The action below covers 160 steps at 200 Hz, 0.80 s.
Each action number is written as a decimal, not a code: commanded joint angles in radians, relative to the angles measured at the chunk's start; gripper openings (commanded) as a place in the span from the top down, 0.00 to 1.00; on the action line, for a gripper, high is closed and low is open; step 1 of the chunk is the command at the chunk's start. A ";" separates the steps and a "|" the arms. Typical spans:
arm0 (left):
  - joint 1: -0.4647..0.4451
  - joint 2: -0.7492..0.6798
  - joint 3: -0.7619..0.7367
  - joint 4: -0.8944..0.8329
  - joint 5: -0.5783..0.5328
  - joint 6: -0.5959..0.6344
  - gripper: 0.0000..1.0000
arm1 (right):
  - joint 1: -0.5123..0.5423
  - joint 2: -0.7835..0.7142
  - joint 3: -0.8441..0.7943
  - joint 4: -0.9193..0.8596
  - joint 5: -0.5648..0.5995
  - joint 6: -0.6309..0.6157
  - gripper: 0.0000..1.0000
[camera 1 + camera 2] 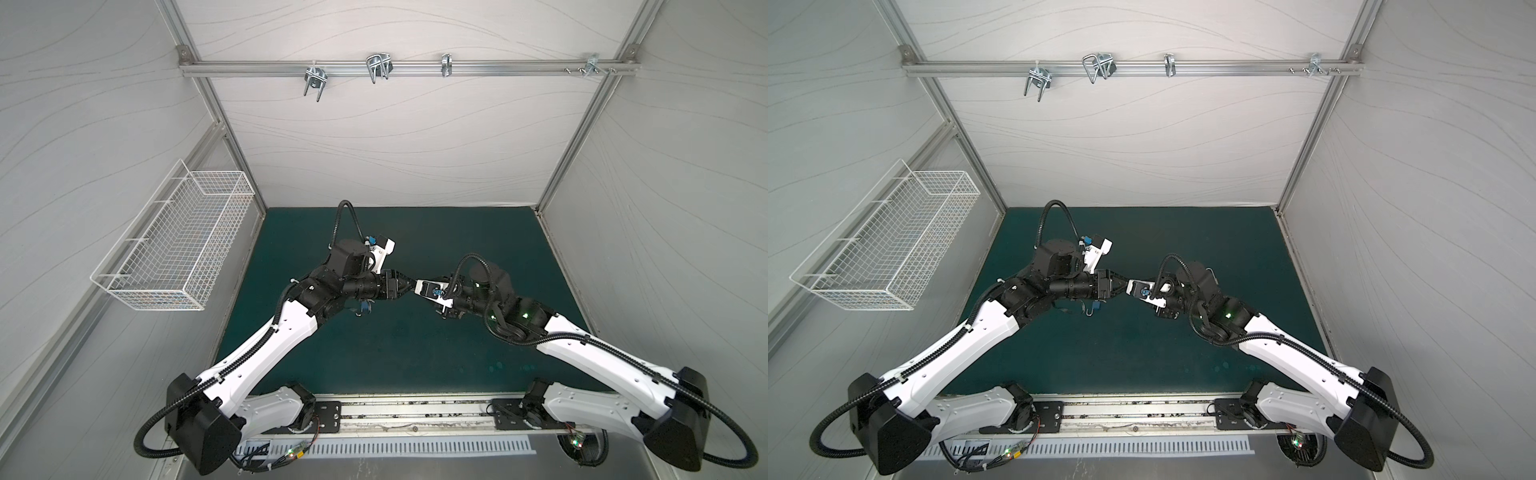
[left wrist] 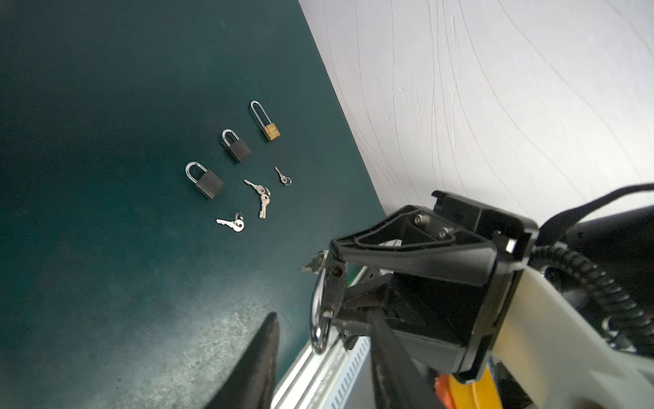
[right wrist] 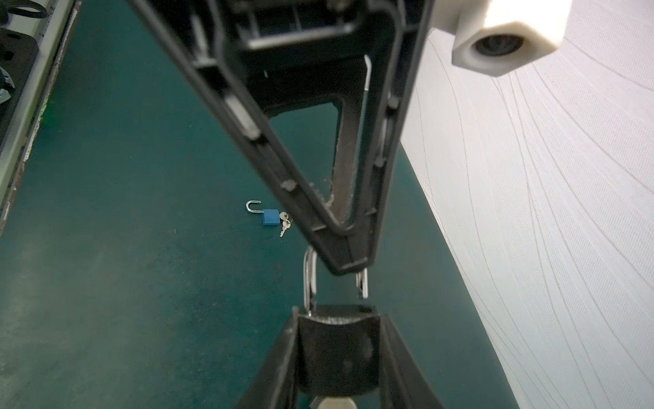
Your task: Lock with the key
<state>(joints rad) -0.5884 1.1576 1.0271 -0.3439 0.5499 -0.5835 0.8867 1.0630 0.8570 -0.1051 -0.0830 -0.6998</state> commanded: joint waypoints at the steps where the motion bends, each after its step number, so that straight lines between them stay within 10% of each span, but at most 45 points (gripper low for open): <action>1: -0.005 0.022 0.051 0.014 0.003 0.014 0.68 | 0.010 -0.031 0.019 0.021 0.005 -0.009 1.00; 86: -0.011 0.016 0.043 0.029 0.016 0.024 1.00 | 0.011 -0.027 0.022 0.025 -0.003 0.003 1.00; 160: -0.019 -0.053 0.004 0.009 0.029 0.112 1.00 | 0.009 -0.051 0.011 0.071 -0.001 0.048 1.00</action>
<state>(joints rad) -0.6014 1.1370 1.0351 -0.3431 0.5690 -0.5190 0.8928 1.0401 0.8570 -0.0895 -0.0864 -0.6727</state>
